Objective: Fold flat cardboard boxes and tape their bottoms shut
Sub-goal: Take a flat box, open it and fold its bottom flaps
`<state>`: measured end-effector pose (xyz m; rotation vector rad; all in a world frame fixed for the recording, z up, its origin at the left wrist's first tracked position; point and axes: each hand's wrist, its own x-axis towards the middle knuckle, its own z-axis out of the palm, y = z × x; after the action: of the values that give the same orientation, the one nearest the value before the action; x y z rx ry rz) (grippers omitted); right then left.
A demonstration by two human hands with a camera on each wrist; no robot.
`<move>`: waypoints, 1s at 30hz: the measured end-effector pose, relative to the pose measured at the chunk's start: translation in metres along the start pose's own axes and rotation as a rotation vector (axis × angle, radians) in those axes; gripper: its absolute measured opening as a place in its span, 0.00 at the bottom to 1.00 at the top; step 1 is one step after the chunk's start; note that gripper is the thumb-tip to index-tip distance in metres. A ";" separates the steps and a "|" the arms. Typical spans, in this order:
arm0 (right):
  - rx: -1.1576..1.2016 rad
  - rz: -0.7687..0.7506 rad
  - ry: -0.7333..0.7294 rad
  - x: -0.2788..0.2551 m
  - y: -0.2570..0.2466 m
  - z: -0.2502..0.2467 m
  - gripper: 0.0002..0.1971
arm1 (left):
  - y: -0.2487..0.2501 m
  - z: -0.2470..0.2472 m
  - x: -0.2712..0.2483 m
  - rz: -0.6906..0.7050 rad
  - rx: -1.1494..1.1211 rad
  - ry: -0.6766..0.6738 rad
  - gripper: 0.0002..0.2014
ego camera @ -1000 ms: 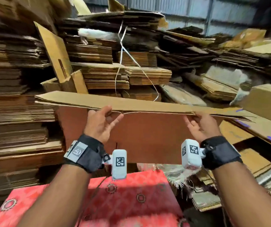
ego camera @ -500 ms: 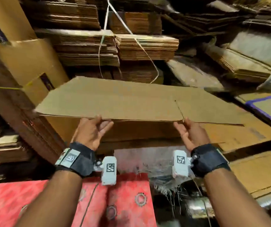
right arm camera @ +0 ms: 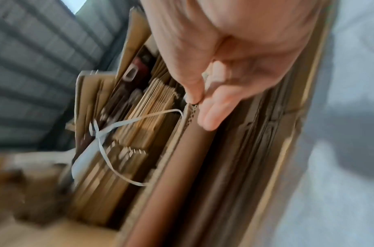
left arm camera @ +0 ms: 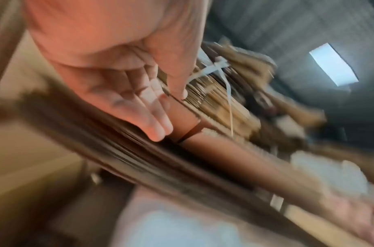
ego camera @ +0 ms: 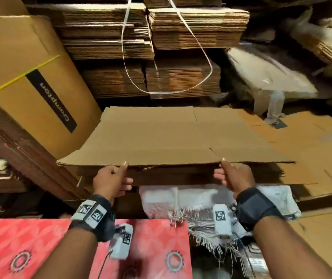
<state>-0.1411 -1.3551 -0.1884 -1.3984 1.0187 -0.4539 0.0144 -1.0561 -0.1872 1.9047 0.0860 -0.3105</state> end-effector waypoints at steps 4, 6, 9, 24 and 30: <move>-0.931 -0.437 0.267 0.007 0.020 0.001 0.20 | -0.024 -0.005 0.006 0.576 0.826 0.279 0.12; -1.124 -0.721 0.191 0.011 0.042 0.009 0.21 | -0.045 0.004 0.008 0.775 1.002 0.160 0.24; -1.367 -0.681 -0.046 0.025 0.070 0.015 0.34 | -0.073 0.017 0.014 0.747 1.183 -0.026 0.34; -1.394 -0.575 -0.131 0.072 0.075 0.024 0.29 | -0.080 0.045 0.053 0.640 1.238 -0.141 0.37; -1.206 -0.655 -0.170 -0.009 0.087 0.025 0.34 | -0.091 0.026 0.002 0.724 1.078 -0.071 0.35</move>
<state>-0.1518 -1.3181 -0.2711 -2.8297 0.6400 -0.1368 -0.0076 -1.0483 -0.2787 2.7897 -0.9786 0.1224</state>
